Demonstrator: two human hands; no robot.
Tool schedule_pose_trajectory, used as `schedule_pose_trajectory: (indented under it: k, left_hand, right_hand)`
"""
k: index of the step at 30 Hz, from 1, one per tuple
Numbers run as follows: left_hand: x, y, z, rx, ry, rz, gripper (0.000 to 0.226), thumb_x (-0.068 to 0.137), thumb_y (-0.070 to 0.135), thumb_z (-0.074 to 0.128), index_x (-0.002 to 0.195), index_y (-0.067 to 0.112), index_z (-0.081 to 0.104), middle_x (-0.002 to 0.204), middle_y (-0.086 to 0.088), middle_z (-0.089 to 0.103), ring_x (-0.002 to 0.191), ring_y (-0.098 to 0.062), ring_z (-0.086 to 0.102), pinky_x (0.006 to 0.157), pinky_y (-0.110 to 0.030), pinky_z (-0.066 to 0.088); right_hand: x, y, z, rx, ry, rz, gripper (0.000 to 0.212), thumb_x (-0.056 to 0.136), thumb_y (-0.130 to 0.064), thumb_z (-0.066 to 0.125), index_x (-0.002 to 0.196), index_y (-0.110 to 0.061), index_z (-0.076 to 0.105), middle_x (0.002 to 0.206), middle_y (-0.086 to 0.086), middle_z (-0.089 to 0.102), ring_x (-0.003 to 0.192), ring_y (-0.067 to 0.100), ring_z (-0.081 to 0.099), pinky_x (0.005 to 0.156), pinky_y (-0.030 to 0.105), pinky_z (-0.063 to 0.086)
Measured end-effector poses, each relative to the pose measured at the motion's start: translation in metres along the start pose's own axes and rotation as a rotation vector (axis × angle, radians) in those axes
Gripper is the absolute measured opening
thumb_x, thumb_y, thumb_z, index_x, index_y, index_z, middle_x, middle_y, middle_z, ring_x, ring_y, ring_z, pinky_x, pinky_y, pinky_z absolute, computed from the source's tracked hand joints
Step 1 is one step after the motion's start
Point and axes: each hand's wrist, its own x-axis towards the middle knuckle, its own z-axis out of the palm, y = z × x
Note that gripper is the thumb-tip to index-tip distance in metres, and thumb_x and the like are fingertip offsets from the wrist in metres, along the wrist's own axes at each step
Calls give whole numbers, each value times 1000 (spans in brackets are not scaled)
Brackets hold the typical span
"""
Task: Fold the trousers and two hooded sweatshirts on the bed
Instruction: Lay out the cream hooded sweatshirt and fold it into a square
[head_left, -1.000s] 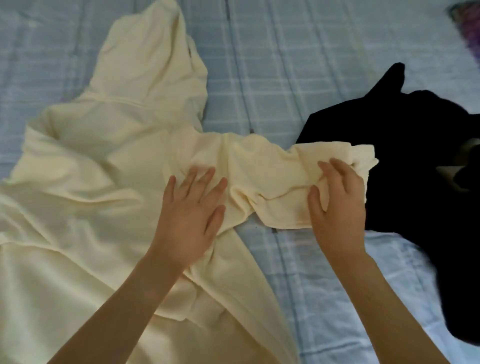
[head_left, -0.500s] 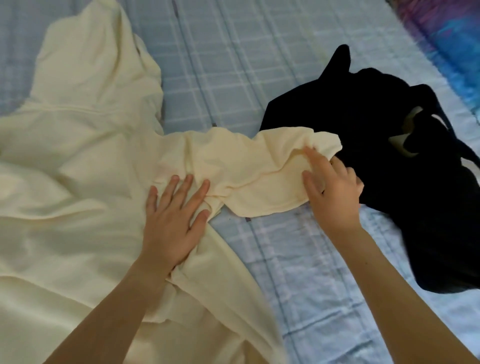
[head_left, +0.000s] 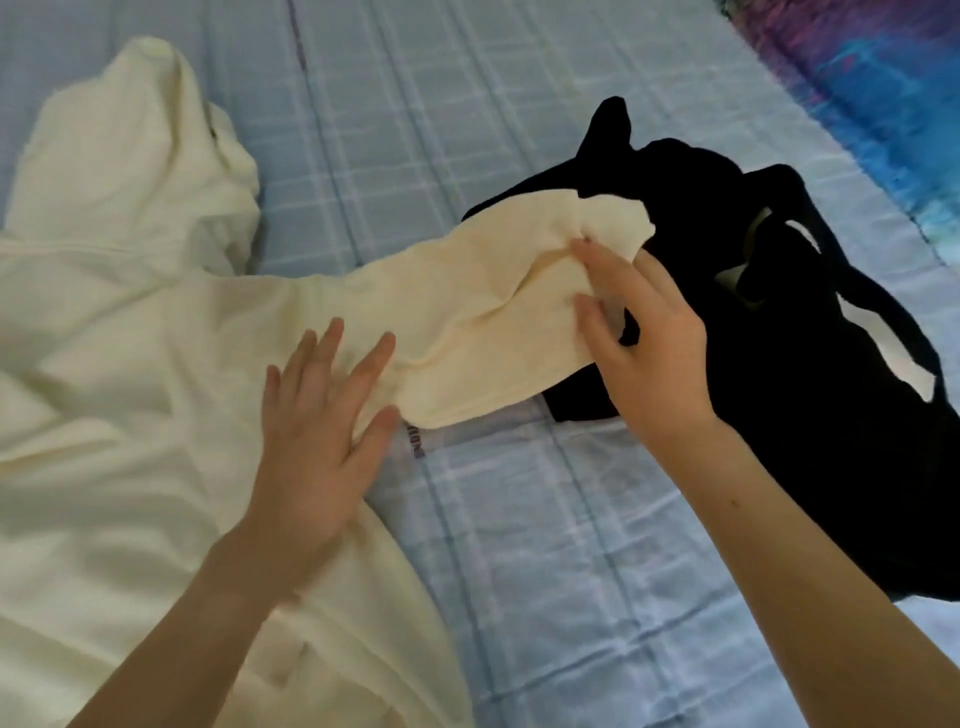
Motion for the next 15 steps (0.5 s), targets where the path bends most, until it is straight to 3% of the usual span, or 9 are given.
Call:
schedule_pose_trajectory:
  k: [4, 9, 12, 15]
  left_hand:
    - [50, 93, 11, -66, 35, 56, 52, 98, 53, 25, 150, 50, 19, 164, 0, 13, 151, -27, 8, 120, -54, 7]
    - [124, 203, 28, -85, 26, 169, 51, 99, 55, 14, 150, 51, 15, 164, 5, 13, 152, -24, 5, 121, -55, 3]
    - [155, 255, 54, -23, -38, 220, 55, 97, 58, 6, 151, 50, 12, 164, 7, 14, 152, -22, 5, 121, -53, 1]
    - [167, 263, 105, 111, -171, 193, 57, 95, 59, -1, 151, 51, 7, 165, 8, 8, 152, -22, 1, 120, -54, -3]
  right_hand:
    - [35, 16, -57, 86, 91, 0, 36, 94, -4, 60, 127, -15, 65, 116, 0, 52, 98, -11, 49, 87, 4, 35]
    - [100, 76, -167, 76, 120, 121, 33, 89, -9, 69, 115, -29, 69, 108, 2, 50, 91, -8, 49, 81, 7, 37]
    - [111, 124, -193, 31, -22, 237, 29, 82, -11, 79, 104, -28, 71, 104, 1, 54, 92, 0, 55, 87, 2, 34]
    - [87, 165, -170, 40, -166, 466, 24, 83, -17, 79, 104, -25, 72, 105, 2, 56, 93, 1, 57, 78, -4, 32]
